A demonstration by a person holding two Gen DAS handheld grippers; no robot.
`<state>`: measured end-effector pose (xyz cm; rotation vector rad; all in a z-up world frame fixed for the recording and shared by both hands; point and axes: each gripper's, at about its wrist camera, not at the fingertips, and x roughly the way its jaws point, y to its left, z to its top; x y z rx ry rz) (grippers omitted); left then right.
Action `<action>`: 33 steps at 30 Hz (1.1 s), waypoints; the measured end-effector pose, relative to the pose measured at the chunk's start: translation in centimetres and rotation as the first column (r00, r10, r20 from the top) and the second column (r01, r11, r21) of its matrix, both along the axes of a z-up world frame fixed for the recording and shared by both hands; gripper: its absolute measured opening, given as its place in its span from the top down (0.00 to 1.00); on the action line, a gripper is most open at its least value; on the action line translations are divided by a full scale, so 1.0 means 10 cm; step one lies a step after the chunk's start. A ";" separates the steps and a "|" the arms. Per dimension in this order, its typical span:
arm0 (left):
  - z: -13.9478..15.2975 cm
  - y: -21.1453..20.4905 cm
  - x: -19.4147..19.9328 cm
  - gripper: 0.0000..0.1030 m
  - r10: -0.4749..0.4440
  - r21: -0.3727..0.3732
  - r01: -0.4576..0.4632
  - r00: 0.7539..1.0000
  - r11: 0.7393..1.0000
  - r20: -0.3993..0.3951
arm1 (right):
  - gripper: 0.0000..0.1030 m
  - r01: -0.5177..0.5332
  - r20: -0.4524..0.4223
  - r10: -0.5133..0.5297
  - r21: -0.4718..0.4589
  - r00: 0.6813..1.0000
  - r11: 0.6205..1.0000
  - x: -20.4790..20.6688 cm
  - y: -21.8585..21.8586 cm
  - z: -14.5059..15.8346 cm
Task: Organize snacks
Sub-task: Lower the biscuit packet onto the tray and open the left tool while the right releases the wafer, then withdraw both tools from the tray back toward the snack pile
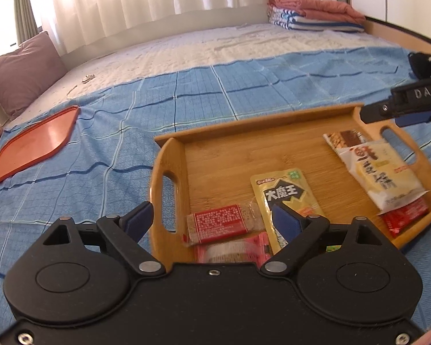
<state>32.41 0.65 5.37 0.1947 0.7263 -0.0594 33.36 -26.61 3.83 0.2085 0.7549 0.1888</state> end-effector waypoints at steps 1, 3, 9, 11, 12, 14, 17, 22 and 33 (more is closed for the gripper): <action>0.04 0.00 -0.06 0.12 -0.004 -0.003 0.004 1.000 1.000 0.007 | 0.13 -0.004 0.008 0.004 0.000 1.000 1.000 -0.07 0.00 0.04; 0.13 0.00 -0.22 0.12 -0.011 -0.009 0.011 1.000 1.000 0.019 | 0.13 -0.013 0.021 0.012 0.004 1.000 1.000 -0.23 -0.01 0.12; 0.32 -0.01 -0.77 0.10 -0.028 -0.060 0.030 0.999 0.998 0.034 | 0.12 -0.054 0.054 0.054 0.005 0.997 0.999 -0.79 0.01 0.28; 0.36 -0.01 -0.97 0.10 -0.029 -0.080 0.032 0.999 0.996 0.040 | 0.12 -0.071 0.068 0.070 0.005 0.995 0.997 -0.99 0.02 0.32; 0.38 -0.01 -1.06 0.10 -0.031 -0.089 0.034 0.999 0.995 0.044 | 0.12 -0.080 0.073 0.080 0.005 0.994 0.997 -1.09 0.03 0.33; 0.42 -0.01 -1.25 0.10 -0.031 -0.107 0.037 0.998 0.994 0.050 | 0.11 -0.098 0.082 0.098 0.002 0.992 0.995 -1.28 0.04 0.37; 0.47 0.00 -1.53 0.10 -0.041 -0.127 0.048 0.997 0.991 0.064 | 0.10 -0.120 0.104 0.121 -0.014 0.987 0.993 -1.58 0.05 0.42; 0.49 0.02 -1.93 0.09 -0.045 -0.167 0.057 0.996 0.984 0.078 | 0.09 -0.147 0.136 0.149 -0.025 0.979 0.989 -2.02 0.04 0.45; 0.25 -0.03 -2.57 0.08 -0.044 -0.192 0.059 0.996 0.980 0.084 | 0.08 -0.170 0.162 0.180 -0.068 0.970 0.983 -2.79 0.06 0.18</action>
